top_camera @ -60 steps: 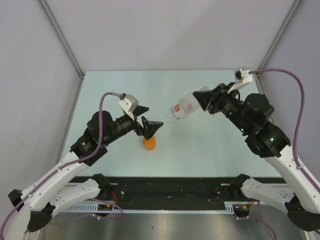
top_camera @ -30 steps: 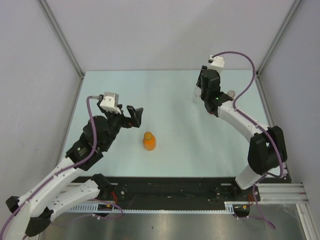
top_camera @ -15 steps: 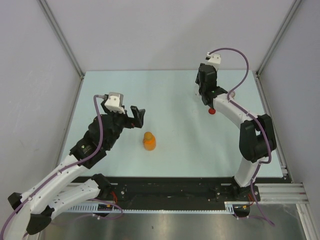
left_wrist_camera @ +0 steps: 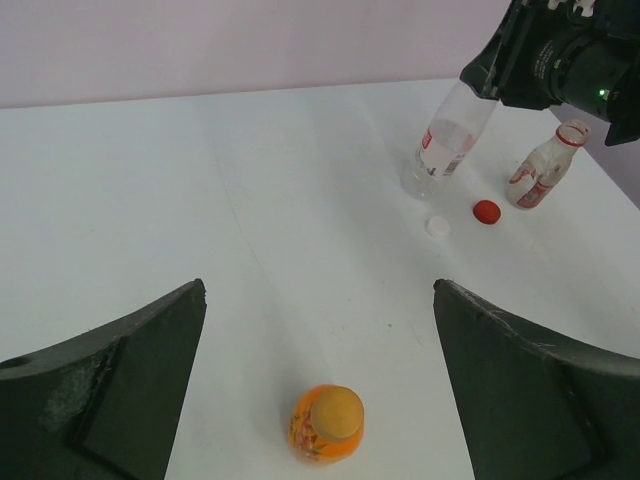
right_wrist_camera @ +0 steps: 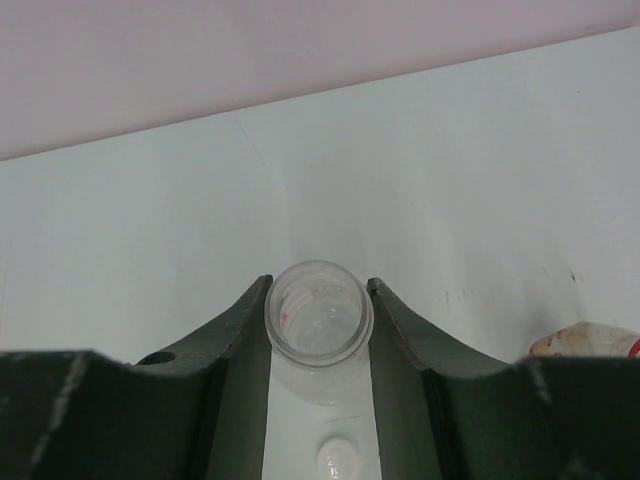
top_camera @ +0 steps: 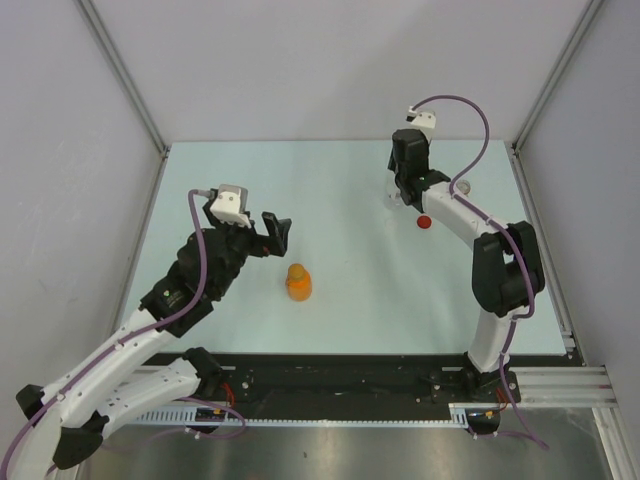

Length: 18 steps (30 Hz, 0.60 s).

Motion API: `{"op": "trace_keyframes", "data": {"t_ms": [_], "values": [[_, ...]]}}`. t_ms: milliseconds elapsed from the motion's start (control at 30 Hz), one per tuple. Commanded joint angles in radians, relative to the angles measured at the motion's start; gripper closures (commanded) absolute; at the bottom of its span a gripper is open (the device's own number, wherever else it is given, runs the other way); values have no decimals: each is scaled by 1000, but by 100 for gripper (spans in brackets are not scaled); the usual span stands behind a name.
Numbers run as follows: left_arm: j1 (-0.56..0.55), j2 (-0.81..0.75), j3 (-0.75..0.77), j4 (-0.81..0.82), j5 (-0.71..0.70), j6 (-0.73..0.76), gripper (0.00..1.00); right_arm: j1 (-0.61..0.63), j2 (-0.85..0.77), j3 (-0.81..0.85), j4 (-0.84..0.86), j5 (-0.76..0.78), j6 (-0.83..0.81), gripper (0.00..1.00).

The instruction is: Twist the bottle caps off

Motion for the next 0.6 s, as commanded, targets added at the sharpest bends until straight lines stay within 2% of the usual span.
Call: {"op": "trace_keyframes", "data": {"t_ms": [0,167,267,567], "values": [[3,-4,-9,15,14,-8,0,-6,20,50,-9,-6,16,87],[3,-1,-11,15,14,-7,0,-7,18,55,-9,-10,18,63],[3,-1,-9,17,19,-7,0,-7,14,62,-44,-9,16,54],[3,-5,-9,15,23,-8,0,-7,-1,73,-72,-4,18,36]]}}
